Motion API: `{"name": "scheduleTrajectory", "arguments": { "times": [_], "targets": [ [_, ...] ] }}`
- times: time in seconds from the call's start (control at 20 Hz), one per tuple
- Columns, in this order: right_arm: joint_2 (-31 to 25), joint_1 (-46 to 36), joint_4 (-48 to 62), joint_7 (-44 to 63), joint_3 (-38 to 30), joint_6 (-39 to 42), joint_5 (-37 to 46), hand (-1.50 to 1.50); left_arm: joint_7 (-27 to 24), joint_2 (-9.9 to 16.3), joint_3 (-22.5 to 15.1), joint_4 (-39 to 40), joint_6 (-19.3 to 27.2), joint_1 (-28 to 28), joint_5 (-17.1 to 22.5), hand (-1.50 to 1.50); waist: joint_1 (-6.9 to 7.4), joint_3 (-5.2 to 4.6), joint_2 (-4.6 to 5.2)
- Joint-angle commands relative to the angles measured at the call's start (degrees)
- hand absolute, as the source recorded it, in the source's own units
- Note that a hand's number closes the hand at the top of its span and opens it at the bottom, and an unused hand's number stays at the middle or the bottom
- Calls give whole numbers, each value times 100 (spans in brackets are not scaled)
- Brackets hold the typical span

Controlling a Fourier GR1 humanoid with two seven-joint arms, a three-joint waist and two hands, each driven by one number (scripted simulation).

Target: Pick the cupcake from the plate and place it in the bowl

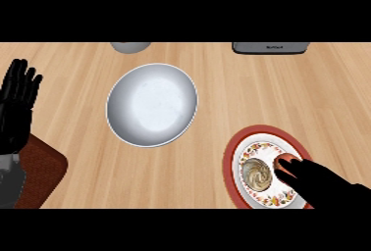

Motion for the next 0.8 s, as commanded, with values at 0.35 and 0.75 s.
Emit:
{"name": "scheduleTrajectory", "arguments": {
  "times": [0.35, 0.75],
  "targets": [
    [1113, -685, 972, -58, 155, 633, 453, -150, -258, -385, 190, 369, -225, -109, -260, 0, 22, 2, 14],
    [1620, -375, 1592, -687, 360, 350, 1644, -150, 369, -393, 309, -203, -281, -155, -407, 0, 14, 4, 3]
  ]
}}
